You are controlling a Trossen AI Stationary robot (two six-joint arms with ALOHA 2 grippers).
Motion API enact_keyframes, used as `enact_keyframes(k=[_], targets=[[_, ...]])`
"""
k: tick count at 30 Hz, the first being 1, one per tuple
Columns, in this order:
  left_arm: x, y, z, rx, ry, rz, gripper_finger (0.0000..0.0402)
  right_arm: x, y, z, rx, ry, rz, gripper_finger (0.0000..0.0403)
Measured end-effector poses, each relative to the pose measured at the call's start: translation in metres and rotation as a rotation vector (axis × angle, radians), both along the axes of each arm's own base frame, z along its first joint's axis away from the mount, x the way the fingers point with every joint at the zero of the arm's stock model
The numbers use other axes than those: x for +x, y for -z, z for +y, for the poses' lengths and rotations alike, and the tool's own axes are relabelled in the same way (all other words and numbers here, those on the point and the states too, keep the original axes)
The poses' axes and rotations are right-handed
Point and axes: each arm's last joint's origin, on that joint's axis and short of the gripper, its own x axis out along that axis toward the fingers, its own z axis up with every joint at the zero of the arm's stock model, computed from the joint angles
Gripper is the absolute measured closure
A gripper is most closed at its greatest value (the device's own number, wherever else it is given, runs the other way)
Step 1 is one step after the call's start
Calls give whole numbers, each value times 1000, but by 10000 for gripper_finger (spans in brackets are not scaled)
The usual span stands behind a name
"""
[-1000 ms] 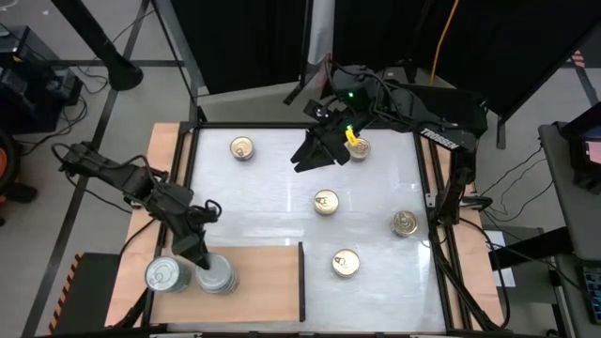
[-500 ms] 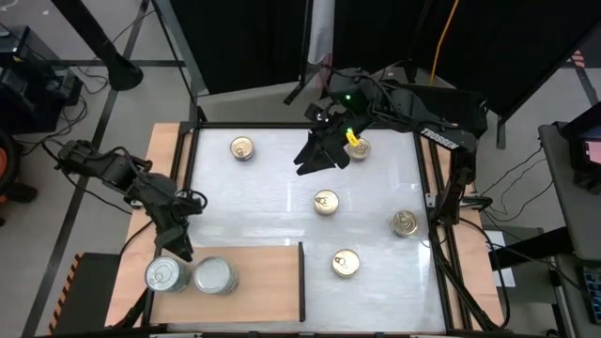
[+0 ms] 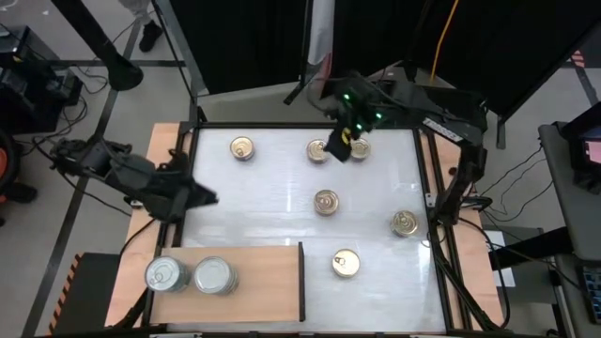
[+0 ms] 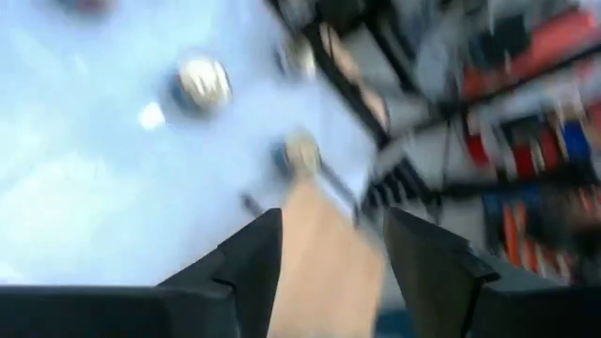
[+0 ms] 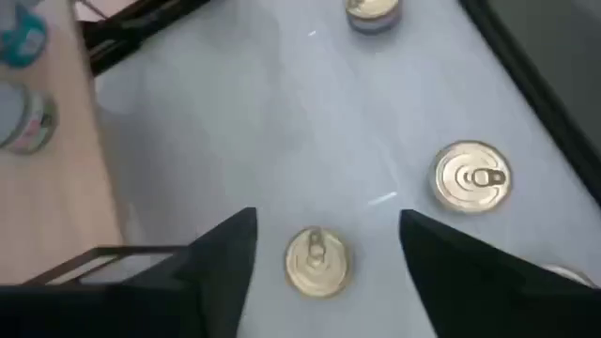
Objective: Stack canned seafood by type on shelf
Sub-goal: Put the blue pink tuna can on the shelf
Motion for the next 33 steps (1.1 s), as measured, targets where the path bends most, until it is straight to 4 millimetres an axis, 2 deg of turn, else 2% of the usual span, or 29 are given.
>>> enact_keyframes(k=[4,8,11,15,20,25,33], targets=[[7,-5,6,71,-178,-76,212,14,43,-39,12,39,-59,215],[14,-9,9,149,-263,-127,213,8,92,-71,30,149,-10,279],[18,-10,12,174,-333,-148,213,-5,130,-85,50,199,89,332],[27,-12,17,206,-446,-177,213,-16,173,-93,91,261,117,393],[36,-10,21,232,-519,-158,213,-21,203,-99,102,339,56,395],[48,-7,22,237,-542,-151,213,-22,216,-102,118,396,-19,401],[73,-10,21,290,-529,-200,213,-17,246,-108,230,400,-3,402]])
